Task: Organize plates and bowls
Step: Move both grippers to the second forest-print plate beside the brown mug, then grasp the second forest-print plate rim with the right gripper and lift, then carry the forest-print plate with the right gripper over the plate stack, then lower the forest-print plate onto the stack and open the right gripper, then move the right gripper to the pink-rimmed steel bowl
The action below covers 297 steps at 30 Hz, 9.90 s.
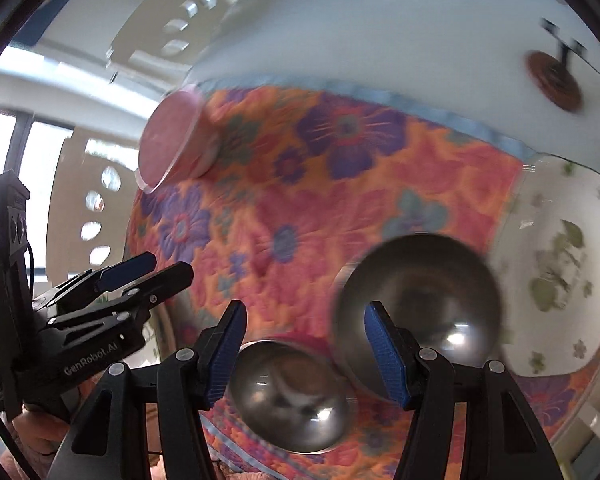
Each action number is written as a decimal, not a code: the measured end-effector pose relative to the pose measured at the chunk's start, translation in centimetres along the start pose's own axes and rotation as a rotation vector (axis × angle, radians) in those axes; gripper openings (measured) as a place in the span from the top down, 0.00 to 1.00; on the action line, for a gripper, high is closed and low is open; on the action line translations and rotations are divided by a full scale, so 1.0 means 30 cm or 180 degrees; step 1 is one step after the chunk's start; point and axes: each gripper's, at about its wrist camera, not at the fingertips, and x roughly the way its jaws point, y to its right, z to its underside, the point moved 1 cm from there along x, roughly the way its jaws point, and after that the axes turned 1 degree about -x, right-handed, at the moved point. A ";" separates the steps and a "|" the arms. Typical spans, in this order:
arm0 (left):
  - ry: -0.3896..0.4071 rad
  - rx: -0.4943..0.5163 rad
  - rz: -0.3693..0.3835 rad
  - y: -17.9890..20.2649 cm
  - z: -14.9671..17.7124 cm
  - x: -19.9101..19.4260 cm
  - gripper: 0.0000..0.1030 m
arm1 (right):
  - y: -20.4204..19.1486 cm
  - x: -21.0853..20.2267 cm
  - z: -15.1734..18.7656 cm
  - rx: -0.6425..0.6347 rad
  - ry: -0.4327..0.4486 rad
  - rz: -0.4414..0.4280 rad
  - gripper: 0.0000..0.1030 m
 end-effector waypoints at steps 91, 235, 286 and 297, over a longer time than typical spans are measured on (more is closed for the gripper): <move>-0.0108 0.0839 0.0713 0.685 -0.205 0.211 0.54 | 0.759 -0.363 -0.006 0.1169 0.1012 -0.0190 0.41; -0.0191 -0.0923 0.0576 -1.047 0.510 -0.005 0.50 | -0.881 0.644 0.261 -0.0222 -0.0571 0.0351 0.38; -0.0005 -0.0606 -0.0060 -0.738 0.403 -0.167 0.47 | -0.704 0.269 0.235 -0.0167 -0.0118 -0.0149 0.38; 0.0018 -0.0392 -0.0064 -0.529 0.344 -0.162 0.47 | -0.551 0.132 0.221 -0.0016 0.0068 -0.0307 0.38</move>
